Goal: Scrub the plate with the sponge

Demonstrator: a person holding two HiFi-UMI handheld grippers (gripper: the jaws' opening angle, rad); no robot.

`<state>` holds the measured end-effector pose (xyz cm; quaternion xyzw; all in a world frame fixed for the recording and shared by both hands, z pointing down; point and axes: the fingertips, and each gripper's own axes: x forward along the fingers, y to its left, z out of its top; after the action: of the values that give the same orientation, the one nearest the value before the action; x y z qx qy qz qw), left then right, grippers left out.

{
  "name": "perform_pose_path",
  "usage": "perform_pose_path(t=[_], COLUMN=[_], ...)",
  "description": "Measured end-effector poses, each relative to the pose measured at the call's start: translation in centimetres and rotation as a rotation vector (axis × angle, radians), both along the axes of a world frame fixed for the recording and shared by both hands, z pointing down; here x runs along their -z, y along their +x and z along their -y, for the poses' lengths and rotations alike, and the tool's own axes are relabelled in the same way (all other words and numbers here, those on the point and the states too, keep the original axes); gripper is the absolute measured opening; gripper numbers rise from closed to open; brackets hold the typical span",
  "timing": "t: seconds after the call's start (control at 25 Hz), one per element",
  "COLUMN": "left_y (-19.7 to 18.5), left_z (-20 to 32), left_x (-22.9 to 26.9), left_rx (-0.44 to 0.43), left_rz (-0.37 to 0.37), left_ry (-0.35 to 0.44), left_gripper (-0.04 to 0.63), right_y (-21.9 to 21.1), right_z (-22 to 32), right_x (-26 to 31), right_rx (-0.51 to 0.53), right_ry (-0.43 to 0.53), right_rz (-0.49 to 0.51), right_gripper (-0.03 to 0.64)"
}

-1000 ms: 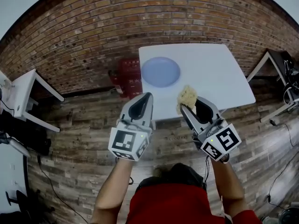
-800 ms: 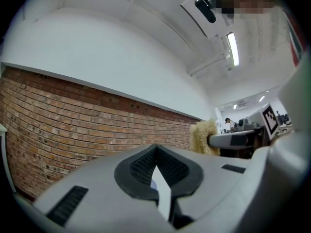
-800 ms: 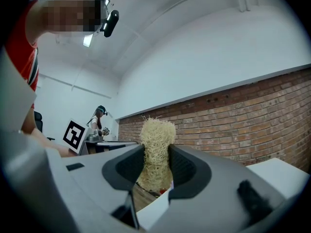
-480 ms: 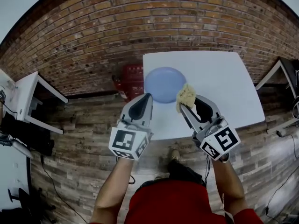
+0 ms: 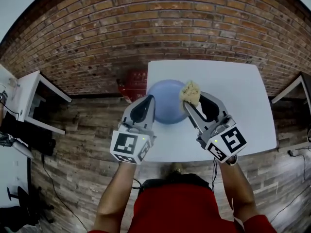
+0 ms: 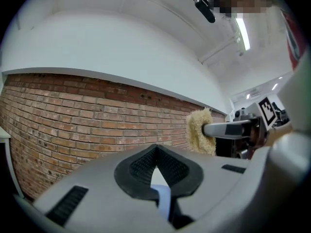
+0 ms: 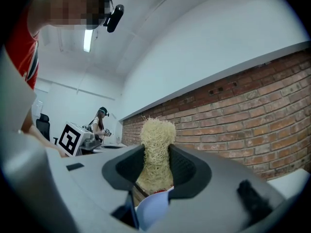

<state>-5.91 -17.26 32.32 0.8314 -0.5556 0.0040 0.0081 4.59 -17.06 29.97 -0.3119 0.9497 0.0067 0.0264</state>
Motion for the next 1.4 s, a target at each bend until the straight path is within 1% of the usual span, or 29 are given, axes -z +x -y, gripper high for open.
perform_pose_path(t=[0.28, 0.56, 0.72, 0.84, 0.96, 1.08, 1.2, 1.24, 1.28, 1.32, 1.4], left_y=[-0.6, -1.8, -3.0, -4.2, -5.6, -6.7, -7.6, -7.9, -8.0, -8.2, -8.6], left_z=[3.6, 6.1, 7.4, 8.4, 9.6, 10.7, 11.6, 11.9, 12.1, 12.3, 12.6], left_x=[-2.0, -5.4, -7.7, -9.7, -11.5, -13.4, -15.3, -16.0, -16.6, -17.3, -18.8], left_rx=[0.045, 0.049, 0.058, 0.064, 0.090, 0.100, 0.102, 0.100, 0.096, 0.094, 0.093], left_rz=[0.015, 0.035, 0.043, 0.045, 0.038, 0.022, 0.015, 0.012, 0.009, 0.007, 0.016], left_ry=[-0.055, -0.136, -0.204, -0.272, -0.347, -0.433, -0.513, -0.540, -0.568, -0.596, -0.647], left_gripper=[0.014, 0.014, 0.014, 0.014, 0.014, 0.015, 0.017, 0.030, 0.092, 0.132, 0.144], right_y=[-0.7, -2.1, -3.2, -4.2, -5.3, -6.4, -7.3, -7.6, -7.8, -8.1, -8.7], right_z=[4.2, 7.1, 8.5, 9.5, 10.7, 11.9, 13.3, 13.8, 14.3, 14.8, 15.6], right_x=[-1.5, -3.2, -4.2, -5.2, -6.5, -8.3, -10.7, -11.5, -12.4, -13.3, -15.4], right_rx=[0.036, 0.031, 0.023, 0.007, -0.007, -0.021, -0.051, -0.064, -0.078, -0.092, -0.112], right_ry=[-0.037, -0.070, -0.088, -0.118, -0.156, -0.209, -0.286, -0.315, -0.347, -0.383, -0.462], right_rz=[-0.018, -0.055, -0.074, -0.102, -0.140, -0.195, -0.259, -0.278, -0.295, -0.310, -0.338], right_gripper=[0.153, 0.152, 0.153, 0.153, 0.153, 0.152, 0.152, 0.152, 0.152, 0.152, 0.152])
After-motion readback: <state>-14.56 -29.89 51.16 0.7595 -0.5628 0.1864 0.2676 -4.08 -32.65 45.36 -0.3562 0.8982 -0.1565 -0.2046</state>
